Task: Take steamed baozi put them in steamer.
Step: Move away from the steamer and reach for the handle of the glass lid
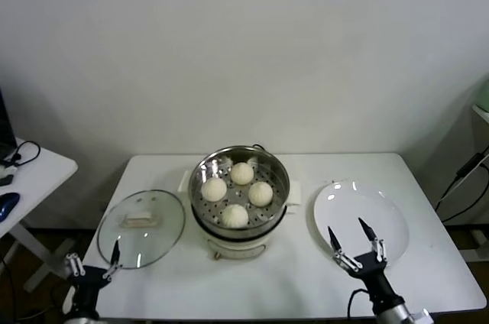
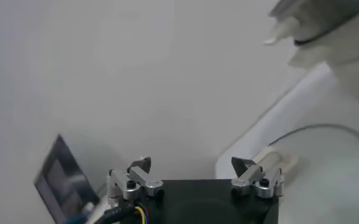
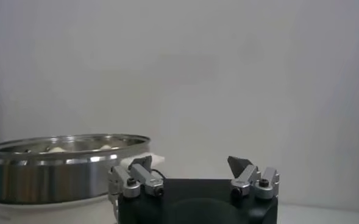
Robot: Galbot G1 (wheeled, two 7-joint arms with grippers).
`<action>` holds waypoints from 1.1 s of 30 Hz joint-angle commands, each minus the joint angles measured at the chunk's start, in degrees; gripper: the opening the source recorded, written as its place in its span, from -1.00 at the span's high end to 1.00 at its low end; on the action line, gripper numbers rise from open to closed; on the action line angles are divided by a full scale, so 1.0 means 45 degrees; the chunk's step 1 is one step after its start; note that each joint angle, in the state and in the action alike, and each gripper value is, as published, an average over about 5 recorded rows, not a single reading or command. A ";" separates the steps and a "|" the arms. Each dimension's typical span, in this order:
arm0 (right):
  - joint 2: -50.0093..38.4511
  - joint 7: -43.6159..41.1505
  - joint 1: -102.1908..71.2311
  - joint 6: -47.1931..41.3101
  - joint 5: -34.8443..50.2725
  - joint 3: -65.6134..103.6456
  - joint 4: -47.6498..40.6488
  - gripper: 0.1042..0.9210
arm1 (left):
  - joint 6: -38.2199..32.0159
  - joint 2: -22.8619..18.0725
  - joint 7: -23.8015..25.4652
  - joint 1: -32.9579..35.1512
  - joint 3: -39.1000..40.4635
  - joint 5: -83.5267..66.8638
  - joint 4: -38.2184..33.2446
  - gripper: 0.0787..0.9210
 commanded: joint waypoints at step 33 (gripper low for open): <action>0.2180 0.0833 -0.0968 0.2865 0.0068 -0.1534 -0.1253 -0.76 | 0.0022 0.0009 -0.2640 -0.4071 0.0539 1.0464 0.5074 -0.77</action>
